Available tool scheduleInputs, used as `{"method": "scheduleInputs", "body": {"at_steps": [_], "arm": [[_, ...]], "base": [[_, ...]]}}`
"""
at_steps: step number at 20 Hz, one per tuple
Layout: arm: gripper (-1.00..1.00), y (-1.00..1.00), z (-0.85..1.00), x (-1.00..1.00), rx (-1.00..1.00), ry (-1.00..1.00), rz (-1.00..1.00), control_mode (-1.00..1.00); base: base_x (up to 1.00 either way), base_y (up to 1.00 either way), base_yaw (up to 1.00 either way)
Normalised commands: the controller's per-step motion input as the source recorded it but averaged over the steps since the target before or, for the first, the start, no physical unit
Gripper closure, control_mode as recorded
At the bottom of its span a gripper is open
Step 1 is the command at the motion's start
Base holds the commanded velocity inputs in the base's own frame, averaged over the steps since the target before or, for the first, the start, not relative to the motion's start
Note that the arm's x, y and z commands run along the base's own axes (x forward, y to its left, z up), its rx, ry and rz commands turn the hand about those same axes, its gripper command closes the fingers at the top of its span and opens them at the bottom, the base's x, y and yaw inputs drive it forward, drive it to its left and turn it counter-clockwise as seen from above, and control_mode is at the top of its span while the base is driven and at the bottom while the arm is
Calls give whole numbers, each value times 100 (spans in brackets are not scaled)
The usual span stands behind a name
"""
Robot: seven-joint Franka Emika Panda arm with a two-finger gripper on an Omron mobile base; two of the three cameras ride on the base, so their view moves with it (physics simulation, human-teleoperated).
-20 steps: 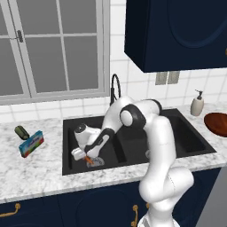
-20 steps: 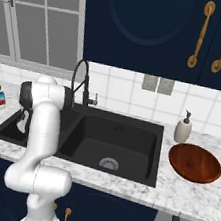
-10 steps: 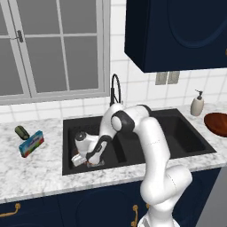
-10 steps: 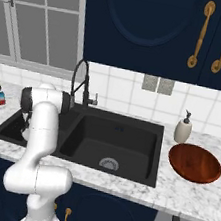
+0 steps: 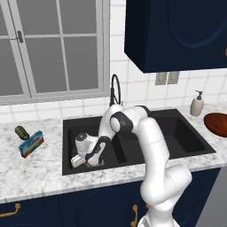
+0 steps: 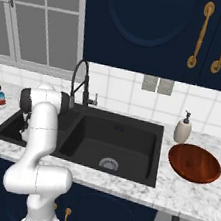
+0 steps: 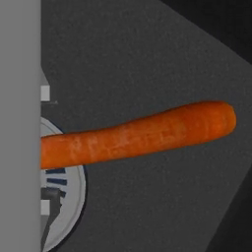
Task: Pick the carrot from the sink and place it in the bowl. Then pick the bowl and place it in the microwave. Then close the microwave door and press the start button.
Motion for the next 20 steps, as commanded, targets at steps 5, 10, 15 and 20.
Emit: {"method": "scheduleInputs", "body": {"at_steps": [5,10,15,20], "arm": [[-100,-21,-71,42,-2,-1,0,-100],[-100,-32,-76,38,-5,0,0,-100],[-100,-58,-56,51,0,-1,-2,-100],[-100,-30,-98,68,-1,1,-1,-100]], "base": [[0,0,0],[0,0,0],[0,0,0],[0,0,0]]}}
